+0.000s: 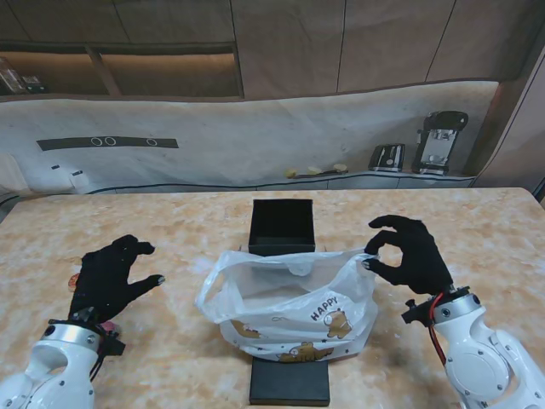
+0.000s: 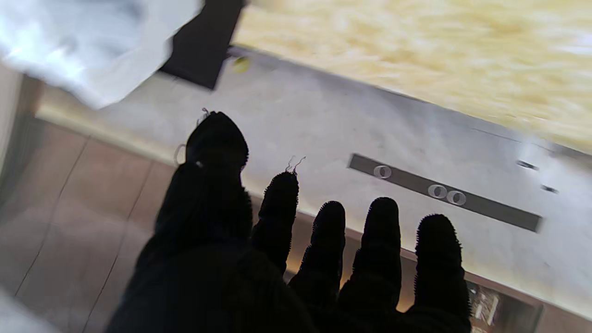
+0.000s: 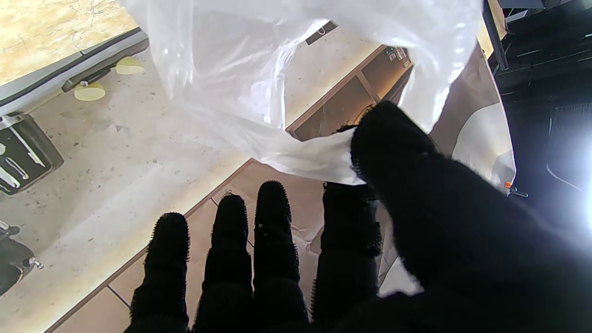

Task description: Pack mini donuts into a plastic bag, tie the opening and put the bag into the gift box

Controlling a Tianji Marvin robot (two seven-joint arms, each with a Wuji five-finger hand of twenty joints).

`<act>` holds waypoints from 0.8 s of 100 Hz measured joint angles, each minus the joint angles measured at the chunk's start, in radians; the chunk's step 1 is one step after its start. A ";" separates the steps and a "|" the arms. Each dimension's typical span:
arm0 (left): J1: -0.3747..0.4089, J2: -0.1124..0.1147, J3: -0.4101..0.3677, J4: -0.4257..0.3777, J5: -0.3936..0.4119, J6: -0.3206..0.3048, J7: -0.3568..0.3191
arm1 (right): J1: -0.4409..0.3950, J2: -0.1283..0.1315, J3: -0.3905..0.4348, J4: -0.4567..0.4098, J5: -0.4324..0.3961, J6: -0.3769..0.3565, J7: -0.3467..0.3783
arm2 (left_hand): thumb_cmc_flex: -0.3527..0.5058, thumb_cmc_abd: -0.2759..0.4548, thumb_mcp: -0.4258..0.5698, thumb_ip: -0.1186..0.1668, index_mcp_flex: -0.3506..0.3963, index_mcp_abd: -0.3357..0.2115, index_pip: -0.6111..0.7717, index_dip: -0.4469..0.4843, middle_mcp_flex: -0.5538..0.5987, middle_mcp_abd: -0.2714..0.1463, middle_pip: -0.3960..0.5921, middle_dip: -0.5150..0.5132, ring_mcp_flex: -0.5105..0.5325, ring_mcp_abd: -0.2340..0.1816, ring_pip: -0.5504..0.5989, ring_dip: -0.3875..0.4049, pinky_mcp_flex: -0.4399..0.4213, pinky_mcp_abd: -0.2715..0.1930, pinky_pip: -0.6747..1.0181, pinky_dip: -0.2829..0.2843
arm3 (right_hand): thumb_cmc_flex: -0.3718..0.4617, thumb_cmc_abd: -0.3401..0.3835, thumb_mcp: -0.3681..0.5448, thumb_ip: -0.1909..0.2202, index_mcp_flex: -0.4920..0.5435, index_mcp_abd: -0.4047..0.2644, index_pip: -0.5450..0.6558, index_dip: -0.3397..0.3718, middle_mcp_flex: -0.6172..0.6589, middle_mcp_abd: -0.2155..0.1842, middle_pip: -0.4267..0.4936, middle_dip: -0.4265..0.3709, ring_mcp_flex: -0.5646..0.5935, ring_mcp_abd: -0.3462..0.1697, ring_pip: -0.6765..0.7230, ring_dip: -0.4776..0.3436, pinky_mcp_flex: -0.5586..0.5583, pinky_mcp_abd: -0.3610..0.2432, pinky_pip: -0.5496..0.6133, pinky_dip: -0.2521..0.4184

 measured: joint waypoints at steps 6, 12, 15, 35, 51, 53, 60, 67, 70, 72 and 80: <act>0.010 0.012 -0.017 -0.004 0.074 0.080 -0.057 | -0.001 0.000 0.000 0.000 0.000 0.001 0.002 | 0.000 -0.013 -0.002 0.000 -0.001 0.006 -0.042 -0.034 0.021 -0.008 -0.011 -0.006 0.010 0.000 -0.001 0.000 0.011 0.000 -0.005 -0.001 | 0.000 0.000 0.000 0.000 0.000 0.000 0.000 0.000 0.000 0.000 0.000 0.000 0.000 0.000 0.000 0.000 0.000 0.000 0.000 0.000; 0.022 0.023 -0.023 -0.006 0.098 0.171 -0.086 | -0.002 0.000 0.001 -0.001 -0.001 0.001 0.004 | 0.000 -0.023 -0.002 0.000 -0.001 0.017 -0.078 -0.055 0.023 0.001 -0.019 -0.014 0.020 0.003 -0.004 -0.001 0.024 0.017 0.001 -0.001 | 0.000 0.000 0.000 0.000 0.000 0.000 0.000 0.000 0.000 0.000 0.000 0.000 0.000 0.000 0.000 0.000 0.000 0.000 0.000 0.000; 0.028 0.027 -0.028 -0.006 0.104 0.193 -0.097 | -0.002 0.000 0.001 -0.002 -0.001 0.002 0.004 | 0.000 -0.023 -0.002 0.000 -0.001 0.020 -0.094 -0.061 0.023 0.001 -0.025 -0.017 0.020 0.003 -0.005 -0.001 0.025 0.017 0.002 -0.001 | 0.000 0.000 0.000 0.000 0.000 0.000 0.000 0.000 0.000 0.000 0.000 0.000 0.000 0.000 0.000 0.000 0.000 0.000 0.000 0.000; 0.023 0.041 -0.062 0.067 0.247 0.164 -0.141 | -0.002 0.001 -0.006 -0.004 -0.002 0.012 0.013 | -0.012 -0.023 -0.005 0.000 -0.002 0.013 -0.126 -0.083 0.023 -0.003 -0.051 -0.031 0.020 0.004 -0.026 -0.013 0.025 0.006 0.012 0.002 | 0.000 0.000 0.000 0.000 0.000 0.000 0.000 0.000 0.000 0.000 0.000 0.000 0.000 0.000 0.000 0.000 0.000 0.000 0.000 0.000; 0.000 0.050 -0.038 0.099 0.230 0.327 -0.169 | -0.002 0.001 -0.011 -0.008 -0.004 0.017 0.014 | -0.024 -0.023 -0.010 0.000 -0.004 0.032 -0.151 -0.084 0.023 0.003 -0.055 -0.040 0.020 0.025 -0.035 -0.014 0.025 0.006 0.010 0.002 | 0.000 0.000 0.000 0.000 0.000 0.000 0.000 0.000 0.000 0.000 0.000 0.000 0.000 0.000 0.000 0.000 0.001 0.000 0.000 0.000; -0.001 0.051 -0.034 0.100 0.230 0.341 -0.172 | -0.002 0.001 -0.012 -0.008 -0.004 0.018 0.014 | -0.024 -0.023 -0.010 0.000 -0.004 0.032 -0.151 -0.084 0.023 0.003 -0.055 -0.041 0.020 0.025 -0.037 -0.014 0.025 0.006 0.010 0.002 | 0.000 0.000 0.000 0.000 0.000 0.000 0.000 0.000 0.000 0.000 0.000 0.000 0.000 0.000 0.000 0.000 0.001 0.000 0.000 0.000; -0.002 0.051 -0.024 0.104 0.234 0.353 -0.176 | -0.002 0.001 -0.013 -0.008 -0.004 0.019 0.018 | -0.035 -0.024 -0.007 0.000 -0.004 0.038 -0.151 -0.084 0.023 0.004 -0.055 -0.041 0.020 0.025 -0.037 -0.014 0.029 0.007 0.010 0.002 | 0.000 0.000 0.000 0.000 0.000 0.000 0.000 0.000 0.000 0.000 0.000 0.000 0.000 0.000 0.000 0.000 0.001 0.000 0.000 0.000; 0.000 0.051 -0.010 0.106 0.241 0.365 -0.177 | -0.001 0.002 -0.016 -0.008 -0.003 0.021 0.024 | -0.035 -0.036 -0.013 0.000 -0.017 0.068 -0.163 -0.084 0.023 0.004 -0.055 -0.041 0.020 0.012 -0.037 -0.014 0.034 0.007 0.014 0.003 | 0.000 0.000 0.000 0.000 0.000 0.000 0.000 0.000 0.000 0.000 0.000 0.000 0.000 0.000 0.000 0.000 0.001 0.000 0.000 0.000; 0.000 0.051 -0.002 0.106 0.242 0.379 -0.177 | 0.000 0.002 -0.017 -0.008 -0.002 0.021 0.025 | -0.035 -0.036 -0.013 0.000 -0.017 0.081 -0.168 -0.084 0.022 0.004 -0.055 -0.041 0.020 0.012 -0.037 -0.014 0.036 0.008 0.022 0.004 | 0.000 0.000 0.000 0.000 0.000 0.000 0.000 0.000 0.000 0.000 0.000 0.000 0.000 0.000 0.000 0.000 0.001 0.000 0.000 0.000; 0.001 0.051 0.004 0.106 0.242 0.393 -0.177 | 0.000 0.002 -0.018 -0.008 -0.002 0.021 0.026 | -0.035 -0.036 -0.013 0.000 -0.017 0.088 -0.176 -0.084 0.022 0.004 -0.055 -0.041 0.020 0.012 -0.037 -0.014 0.036 0.008 0.026 0.006 | 0.000 0.000 0.000 0.000 0.000 0.000 0.000 0.000 0.000 0.000 0.000 0.000 0.000 0.000 0.000 0.000 0.001 0.000 0.000 0.000; 0.004 0.052 0.027 0.106 0.242 0.452 -0.175 | 0.001 0.003 -0.020 -0.008 -0.001 0.021 0.028 | -0.035 -0.042 -0.013 0.000 -0.018 0.112 -0.198 -0.086 0.021 0.017 -0.055 -0.041 0.020 0.021 -0.036 -0.014 0.040 0.010 0.056 0.017 | 0.000 0.000 0.000 0.000 0.000 0.000 0.000 0.000 0.000 0.000 0.000 0.000 0.000 0.000 0.000 0.000 0.001 0.000 0.000 0.000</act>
